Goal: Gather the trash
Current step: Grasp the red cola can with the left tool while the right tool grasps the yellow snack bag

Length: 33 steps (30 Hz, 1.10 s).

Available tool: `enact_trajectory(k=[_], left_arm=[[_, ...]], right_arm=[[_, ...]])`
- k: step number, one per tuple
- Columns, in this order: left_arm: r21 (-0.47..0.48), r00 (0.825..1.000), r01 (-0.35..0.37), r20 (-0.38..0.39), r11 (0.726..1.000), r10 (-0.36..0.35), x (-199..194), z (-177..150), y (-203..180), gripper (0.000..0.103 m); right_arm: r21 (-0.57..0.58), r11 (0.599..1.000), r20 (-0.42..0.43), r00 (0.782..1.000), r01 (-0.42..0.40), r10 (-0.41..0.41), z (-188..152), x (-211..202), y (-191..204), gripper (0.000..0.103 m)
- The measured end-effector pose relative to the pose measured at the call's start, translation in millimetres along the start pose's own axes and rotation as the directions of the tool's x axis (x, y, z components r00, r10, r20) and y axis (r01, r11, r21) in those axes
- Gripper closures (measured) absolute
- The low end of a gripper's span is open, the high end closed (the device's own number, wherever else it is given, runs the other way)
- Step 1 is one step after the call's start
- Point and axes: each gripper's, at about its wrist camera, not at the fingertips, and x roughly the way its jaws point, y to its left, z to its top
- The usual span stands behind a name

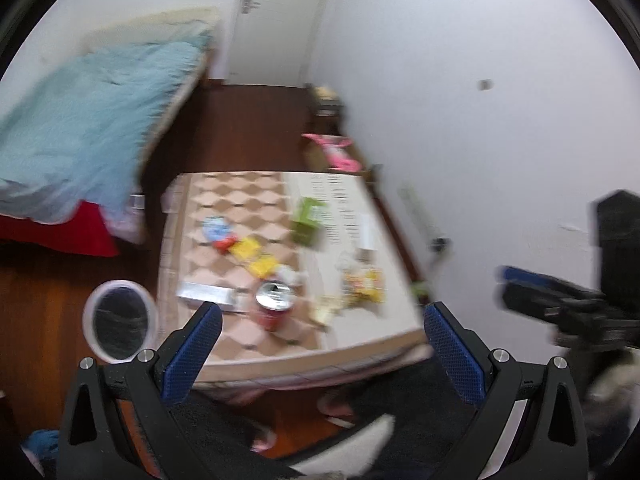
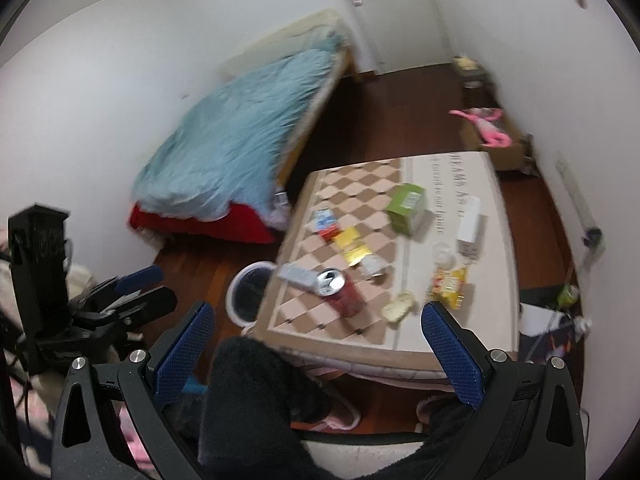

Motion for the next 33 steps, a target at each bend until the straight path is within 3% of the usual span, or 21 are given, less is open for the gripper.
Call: enact_trajectory(k=[3, 7, 9, 11, 18, 25, 33], left_arm=[[-0.005, 0.986, -0.168, -0.016, 0.986, 0.167, 41.7, -2.0, 10.8, 0.0], [-0.016, 0.962, -0.242, -0.135, 0.97, 0.237, 117.1, -9.5, 28.0, 0.0], [-0.012, 0.948, -0.245, -0.211, 0.97, 0.237, 155.0, -16.1, 33.6, 0.0], [-0.016, 0.93, -0.244, -0.286, 0.97, 0.229, 192.4, -22.3, 35.9, 0.0], [-0.015, 0.868, -0.245, -0.448, 0.969, 0.213, 270.2, -35.2, 30.7, 0.0], [-0.011, 0.831, -0.255, -0.514, 0.967, 0.213, 320.7, -41.7, 30.3, 0.002], [-0.008, 0.811, -0.273, -0.539, 0.962, 0.225, 346.2, -44.0, 32.7, 0.025]], right_arm=[[0.06, 0.994, 0.002, 0.995, 0.096, -0.097, 0.2, 20.0, -19.7, 0.0], [0.159, 0.972, -0.027, 0.985, 0.173, -0.171, -0.1, 62.9, -64.0, 0.0], [0.216, 0.956, -0.071, 0.979, 0.2, -0.189, -0.3, 93.8, -90.8, 0.002], [0.248, 0.938, -0.116, 0.969, 0.242, -0.219, -0.7, 123.3, -115.3, 0.014], [0.269, 0.904, -0.291, 0.923, 0.331, -0.252, -9.0, 223.5, -171.3, 0.016], [0.287, 0.88, -0.389, 0.886, 0.378, -0.254, -15.7, 287.5, -204.5, 0.016], [0.305, 0.878, -0.441, 0.872, 0.369, -0.214, -19.0, 324.8, -216.5, 0.016]])
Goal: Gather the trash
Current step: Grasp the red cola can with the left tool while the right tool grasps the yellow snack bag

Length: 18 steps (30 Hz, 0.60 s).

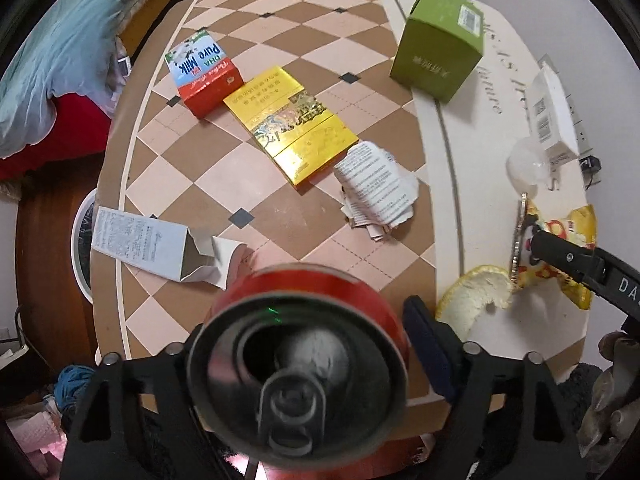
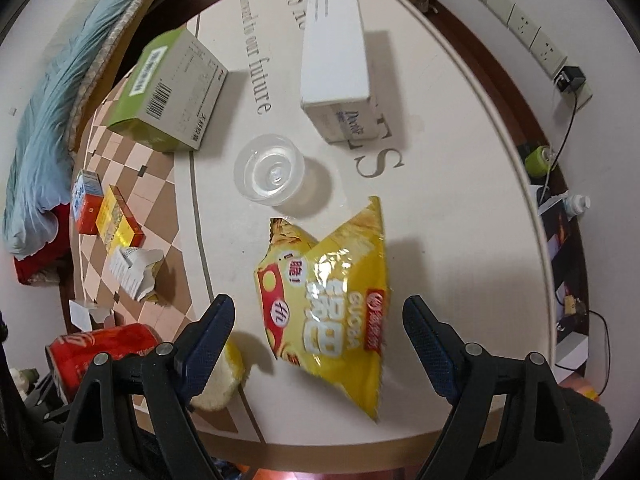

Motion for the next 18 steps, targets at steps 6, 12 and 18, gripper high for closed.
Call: enact_trajectory(k=[6, 12, 18], left_arm=[[-0.008, 1.0, -0.004, -0.012, 1.0, 0.004, 12.2, 1.8, 1.3, 0.036], [-0.011, 1.0, -0.004, 0.002, 1.0, 0.004, 15.7, 6.3, 6.9, 0.04], [-0.017, 0.999, -0.017, 0.043, 1.0, 0.018, 6.9, 7.4, 14.1, 0.04]], right_arm=[[-0.004, 1.0, -0.016, 1.0, 0.0, 0.0, 4.9, 11.3, 6.0, 0.016], [-0.012, 1.0, -0.014, 1.0, 0.003, -0.003, 7.7, 13.6, 9.6, 0.025], [-0.026, 1.0, -0.006, 1.0, 0.004, -0.004, 8.5, 8.0, 9.8, 0.049]])
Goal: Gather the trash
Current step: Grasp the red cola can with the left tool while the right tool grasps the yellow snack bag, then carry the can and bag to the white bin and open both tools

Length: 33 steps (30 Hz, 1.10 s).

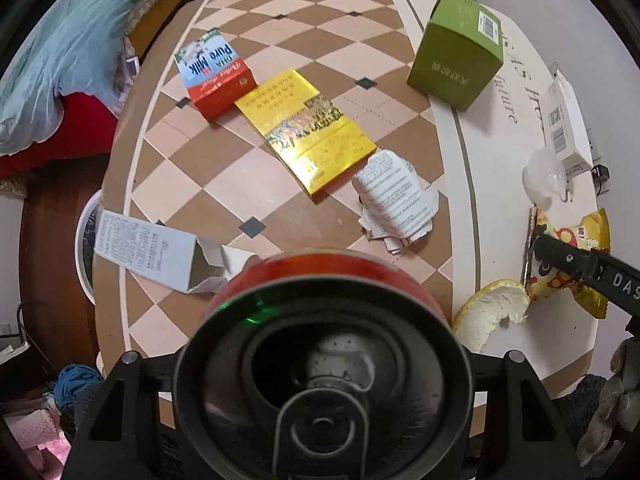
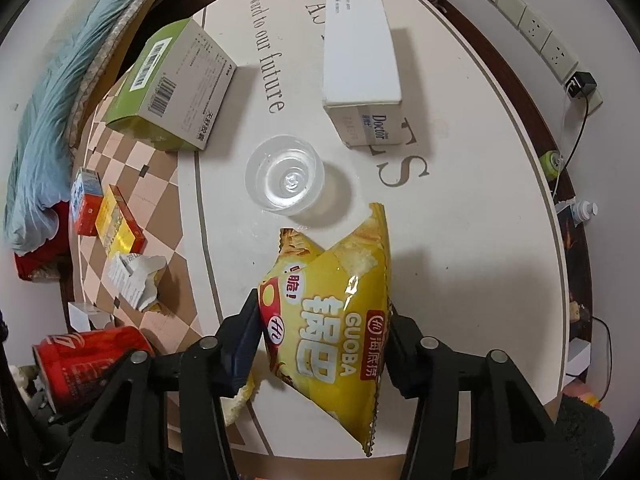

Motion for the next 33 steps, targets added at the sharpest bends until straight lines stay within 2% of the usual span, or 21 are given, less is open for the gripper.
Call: enact_trajectory(k=[5, 10, 15, 19, 26, 29, 33], left_arm=[[0.01, 0.999, -0.014, 0.041, 1.0, 0.013, -17.0, 0.3, -0.8, 0.04], [0.015, 0.996, -0.016, 0.089, 1.0, 0.015, -40.7, -4.1, 0.8, 0.04], [0.011, 0.986, -0.016, 0.168, 1.0, 0.014, -76.7, -7.8, 13.5, 0.04], [-0.006, 0.973, 0.01, 0.23, 1.0, -0.009, -107.9, -10.5, 31.3, 0.04], [-0.029, 0.943, 0.022, 0.333, 0.999, -0.011, -160.5, -19.9, 73.3, 0.04], [-0.063, 0.929, 0.011, 0.369, 0.998, 0.013, -177.2, -23.9, 102.7, 0.04], [-0.126, 0.92, 0.015, 0.391, 0.992, 0.036, -190.7, -29.3, 147.7, 0.04]], right_arm=[[-0.038, 0.999, 0.02, 1.0, 0.01, -0.009, -3.8, -8.2, 5.1, 0.056], [-0.075, 0.997, 0.063, 0.998, 0.011, -0.006, -10.4, -28.6, 14.1, 0.057], [-0.132, 0.991, 0.123, 0.992, 0.013, 0.004, -16.8, -59.6, 30.3, 0.058], [-0.182, 0.983, 0.17, 0.985, -0.006, 0.038, -23.3, -86.1, 53.3, 0.058], [-0.308, 0.949, 0.231, 0.963, -0.064, 0.14, -41.2, -130.5, 128.3, 0.058], [-0.369, 0.926, 0.24, 0.954, -0.081, 0.18, -47.1, -141.4, 166.7, 0.058], [-0.443, 0.89, 0.225, 0.948, -0.107, 0.225, -56.0, -143.8, 217.7, 0.058]])
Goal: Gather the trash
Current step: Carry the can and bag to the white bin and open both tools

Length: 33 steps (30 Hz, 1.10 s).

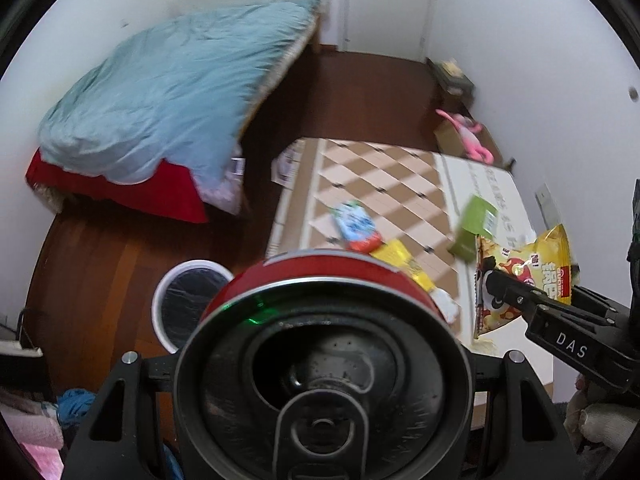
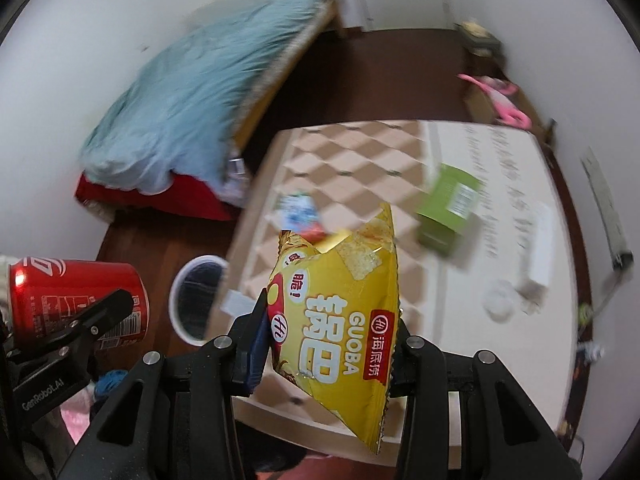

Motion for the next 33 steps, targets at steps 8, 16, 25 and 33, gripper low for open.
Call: enact_trajectory(k=[8, 16, 25, 33], left_arm=[[-0.124, 0.996, -0.083, -0.001, 0.989, 0.084, 11.9, 4.3, 107.0, 0.04], [-0.241, 0.987, -0.123, -0.127, 0.963, 0.095, 96.1, -4.7, 218.2, 0.04], [-0.412, 0.951, -0.024, -0.29, 0.911, -0.106, 217.8, -25.9, 303.3, 0.04], [-0.523, 0.901, 0.022, -0.36, 0.852, -0.244, 269.5, -40.4, 342.2, 0.04]], right_arm=[[-0.118, 0.989, -0.066, 0.994, -0.093, 0.086, 15.2, 57.8, 103.1, 0.058], [-0.18, 0.969, -0.224, 0.967, -0.167, 0.125, 7.7, 183.8, 192.9, 0.058], [-0.205, 0.959, -0.385, 0.917, -0.196, 0.105, -20.3, 317.1, 247.8, 0.058], [-0.153, 0.97, -0.448, 0.888, -0.191, 0.104, -27.8, 387.6, 252.9, 0.056]])
